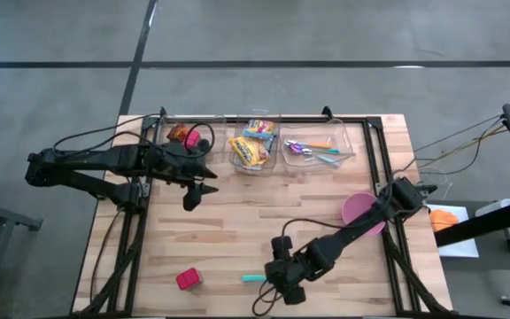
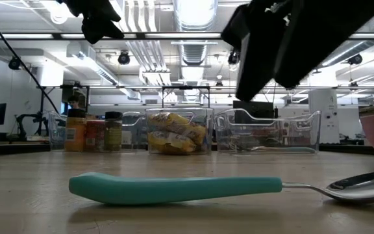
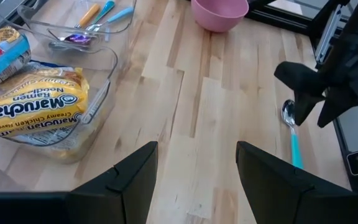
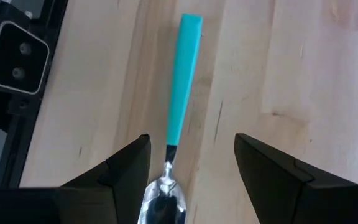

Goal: Pick & Place Food Item
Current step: Put the light green spoon into the right transparent bin

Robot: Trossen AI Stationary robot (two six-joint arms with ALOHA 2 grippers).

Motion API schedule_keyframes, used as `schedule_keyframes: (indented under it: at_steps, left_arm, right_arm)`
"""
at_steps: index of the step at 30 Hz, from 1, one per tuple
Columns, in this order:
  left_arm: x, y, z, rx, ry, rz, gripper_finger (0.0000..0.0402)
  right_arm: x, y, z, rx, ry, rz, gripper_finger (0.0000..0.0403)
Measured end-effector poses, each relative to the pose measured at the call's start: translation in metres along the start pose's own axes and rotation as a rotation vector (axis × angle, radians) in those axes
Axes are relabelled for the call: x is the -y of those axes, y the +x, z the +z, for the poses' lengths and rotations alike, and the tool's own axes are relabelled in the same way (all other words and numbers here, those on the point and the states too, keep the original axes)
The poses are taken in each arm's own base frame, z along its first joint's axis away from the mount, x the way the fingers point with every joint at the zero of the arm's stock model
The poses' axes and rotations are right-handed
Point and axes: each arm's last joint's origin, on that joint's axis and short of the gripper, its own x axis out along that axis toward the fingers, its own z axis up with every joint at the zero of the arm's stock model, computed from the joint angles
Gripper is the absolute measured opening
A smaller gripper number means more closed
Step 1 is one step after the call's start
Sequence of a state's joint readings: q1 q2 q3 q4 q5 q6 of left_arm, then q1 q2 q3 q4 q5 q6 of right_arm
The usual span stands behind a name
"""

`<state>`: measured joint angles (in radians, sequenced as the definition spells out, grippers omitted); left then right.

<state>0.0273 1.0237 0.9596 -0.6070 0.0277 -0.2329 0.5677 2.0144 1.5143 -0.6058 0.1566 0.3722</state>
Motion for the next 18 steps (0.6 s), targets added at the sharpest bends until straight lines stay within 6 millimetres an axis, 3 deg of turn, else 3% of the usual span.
schedule_keyframes:
  at_steps: [9, 18]
  left_arm:
    - [0.0, 0.0, -0.001, -0.005, 0.001, 0.001, 0.0224]
    - [0.0, 0.0, -0.001, -0.005, 0.0, 0.001, 0.0224]
  right_arm:
    - [-0.011, 0.011, -0.019, -0.048, -0.015, -0.032, 0.0228]
    - [-0.015, 0.032, -0.024, -0.081, -0.069, -0.044, 0.0228]
